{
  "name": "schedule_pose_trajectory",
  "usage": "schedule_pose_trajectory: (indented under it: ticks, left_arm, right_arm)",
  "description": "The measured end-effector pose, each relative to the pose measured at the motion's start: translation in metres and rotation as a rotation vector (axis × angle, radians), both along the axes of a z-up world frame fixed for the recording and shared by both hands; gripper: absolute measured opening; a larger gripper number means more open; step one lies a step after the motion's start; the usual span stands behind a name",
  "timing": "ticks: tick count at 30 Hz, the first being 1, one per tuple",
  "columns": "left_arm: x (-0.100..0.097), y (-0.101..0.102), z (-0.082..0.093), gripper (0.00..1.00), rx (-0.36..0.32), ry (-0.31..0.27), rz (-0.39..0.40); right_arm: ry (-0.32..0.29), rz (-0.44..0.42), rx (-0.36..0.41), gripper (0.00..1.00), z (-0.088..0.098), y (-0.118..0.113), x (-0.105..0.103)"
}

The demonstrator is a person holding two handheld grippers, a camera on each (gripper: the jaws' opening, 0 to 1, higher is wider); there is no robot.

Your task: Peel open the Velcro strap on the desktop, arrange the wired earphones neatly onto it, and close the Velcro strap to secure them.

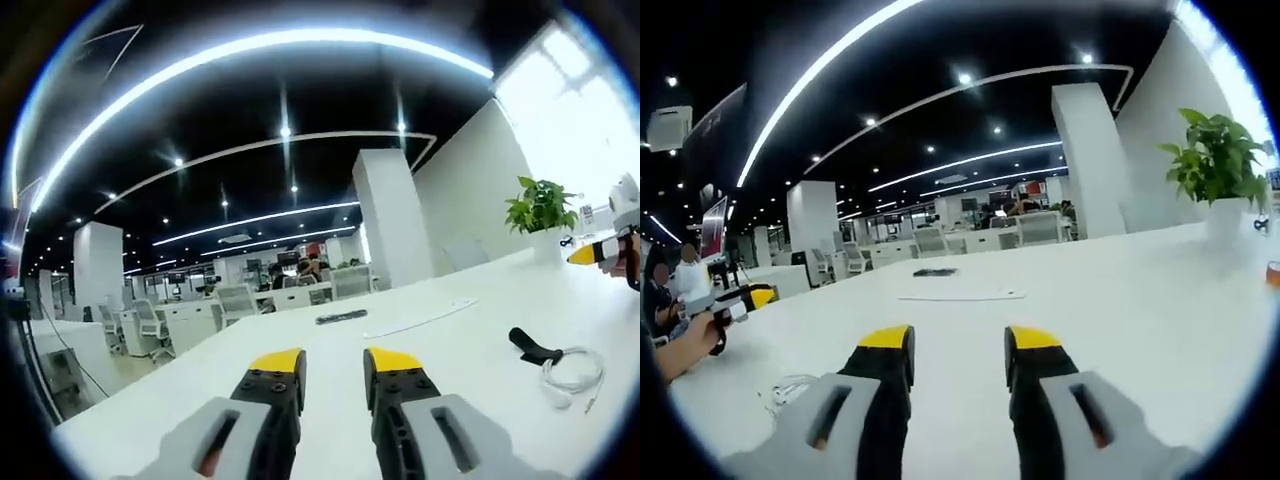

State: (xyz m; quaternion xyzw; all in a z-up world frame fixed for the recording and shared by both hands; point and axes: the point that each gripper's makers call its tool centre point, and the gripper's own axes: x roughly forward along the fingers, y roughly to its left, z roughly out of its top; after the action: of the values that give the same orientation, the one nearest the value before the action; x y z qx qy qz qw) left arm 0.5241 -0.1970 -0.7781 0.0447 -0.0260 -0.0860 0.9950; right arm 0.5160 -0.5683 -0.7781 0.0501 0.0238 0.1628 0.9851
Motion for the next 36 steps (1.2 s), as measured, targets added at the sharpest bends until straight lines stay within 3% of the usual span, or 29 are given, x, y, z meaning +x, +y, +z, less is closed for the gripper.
schedule_pose_trajectory:
  ticks: [5, 9, 20, 36]
  left_arm:
    - [0.000, -0.008, -0.005, 0.27, 0.041, 0.007, -0.004]
    - [-0.001, -0.016, -0.010, 0.28, 0.070, 0.015, -0.023]
    - [0.005, -0.023, -0.010, 0.29, 0.093, 0.024, -0.057]
    - [0.008, -0.016, -0.014, 0.30, 0.055, 0.050, -0.047]
  right_arm:
    - [-0.010, -0.029, 0.048, 0.38, 0.006, -0.011, 0.001]
    - [-0.028, -0.046, 0.052, 0.39, 0.010, -0.015, 0.001]
    - [-0.005, -0.045, 0.022, 0.40, 0.001, -0.012, 0.002]
    - [0.007, -0.051, 0.035, 0.40, -0.004, -0.015, 0.003]
